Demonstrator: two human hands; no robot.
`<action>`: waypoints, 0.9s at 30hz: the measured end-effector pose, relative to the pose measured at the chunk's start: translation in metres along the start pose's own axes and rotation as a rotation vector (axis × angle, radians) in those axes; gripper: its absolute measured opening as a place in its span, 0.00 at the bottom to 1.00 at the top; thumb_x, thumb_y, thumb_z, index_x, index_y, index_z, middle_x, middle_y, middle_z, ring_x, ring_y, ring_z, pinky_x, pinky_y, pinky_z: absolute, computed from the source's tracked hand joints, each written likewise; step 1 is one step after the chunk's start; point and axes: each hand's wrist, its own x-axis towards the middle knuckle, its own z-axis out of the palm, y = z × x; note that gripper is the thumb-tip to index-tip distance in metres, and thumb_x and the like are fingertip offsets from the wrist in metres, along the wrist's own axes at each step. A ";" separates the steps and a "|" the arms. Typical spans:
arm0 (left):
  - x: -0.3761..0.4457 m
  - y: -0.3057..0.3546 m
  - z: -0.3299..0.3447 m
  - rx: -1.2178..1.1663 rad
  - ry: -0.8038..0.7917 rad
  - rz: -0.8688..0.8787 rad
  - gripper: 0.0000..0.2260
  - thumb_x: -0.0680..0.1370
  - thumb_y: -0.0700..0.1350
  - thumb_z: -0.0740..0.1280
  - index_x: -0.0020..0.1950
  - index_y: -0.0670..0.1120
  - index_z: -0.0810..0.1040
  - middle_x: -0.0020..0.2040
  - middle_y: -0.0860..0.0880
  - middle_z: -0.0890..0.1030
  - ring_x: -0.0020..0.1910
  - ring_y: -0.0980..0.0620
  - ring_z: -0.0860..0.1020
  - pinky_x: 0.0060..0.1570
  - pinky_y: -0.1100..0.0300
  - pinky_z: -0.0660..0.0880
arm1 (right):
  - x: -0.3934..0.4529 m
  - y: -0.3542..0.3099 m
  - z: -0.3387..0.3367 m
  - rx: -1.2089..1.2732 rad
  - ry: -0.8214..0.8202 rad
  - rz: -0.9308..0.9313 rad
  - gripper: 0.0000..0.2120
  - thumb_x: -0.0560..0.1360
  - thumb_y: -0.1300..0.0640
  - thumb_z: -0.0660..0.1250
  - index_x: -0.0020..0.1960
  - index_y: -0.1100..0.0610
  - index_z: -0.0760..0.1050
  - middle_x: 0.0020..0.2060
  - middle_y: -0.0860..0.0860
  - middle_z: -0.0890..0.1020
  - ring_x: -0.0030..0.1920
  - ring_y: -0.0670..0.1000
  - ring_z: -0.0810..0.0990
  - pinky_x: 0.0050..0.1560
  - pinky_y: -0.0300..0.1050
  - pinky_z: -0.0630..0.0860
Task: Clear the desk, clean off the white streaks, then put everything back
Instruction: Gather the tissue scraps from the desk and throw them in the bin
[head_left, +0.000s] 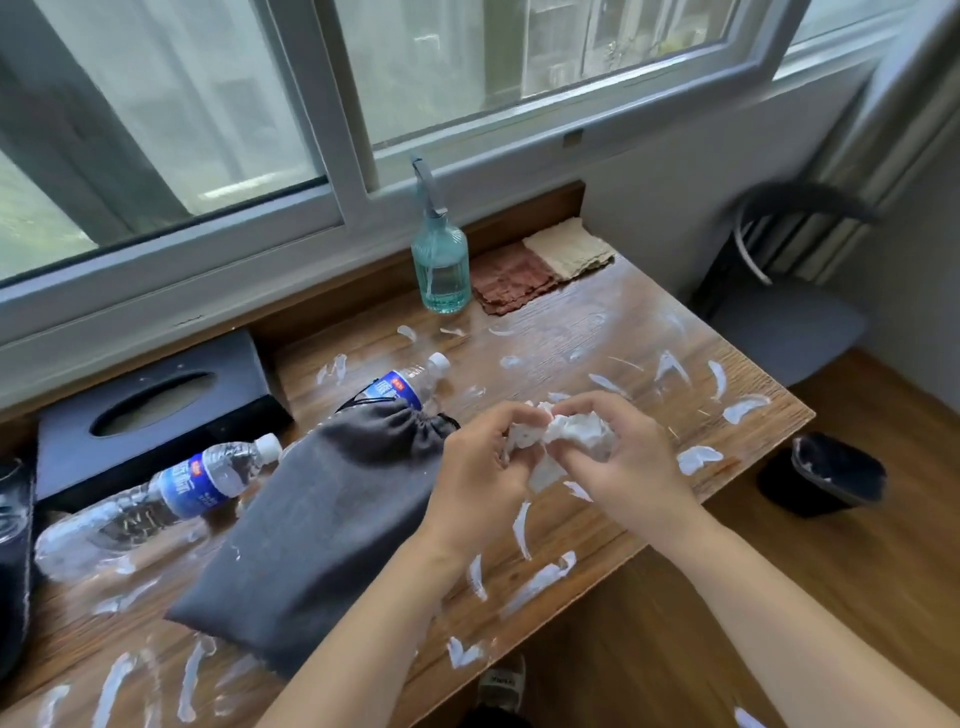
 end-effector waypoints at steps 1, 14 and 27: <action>0.010 0.002 0.009 0.000 -0.018 0.004 0.13 0.78 0.35 0.74 0.58 0.50 0.83 0.53 0.60 0.84 0.54 0.63 0.81 0.51 0.70 0.75 | 0.005 0.005 -0.009 -0.002 0.018 0.018 0.12 0.75 0.57 0.77 0.56 0.48 0.80 0.46 0.42 0.81 0.36 0.33 0.77 0.35 0.26 0.69; 0.116 0.058 0.179 -0.027 -0.199 0.076 0.15 0.79 0.34 0.73 0.57 0.53 0.82 0.53 0.59 0.84 0.53 0.61 0.82 0.48 0.69 0.77 | 0.037 0.100 -0.169 -0.075 0.226 0.071 0.12 0.75 0.56 0.76 0.57 0.48 0.80 0.52 0.41 0.81 0.54 0.41 0.80 0.52 0.33 0.78; 0.193 0.158 0.482 -0.034 -0.379 0.191 0.09 0.78 0.36 0.75 0.56 0.46 0.83 0.50 0.55 0.84 0.50 0.62 0.81 0.44 0.73 0.75 | 0.018 0.272 -0.432 -0.118 0.420 0.199 0.09 0.76 0.56 0.75 0.55 0.51 0.81 0.50 0.46 0.82 0.51 0.45 0.80 0.48 0.39 0.79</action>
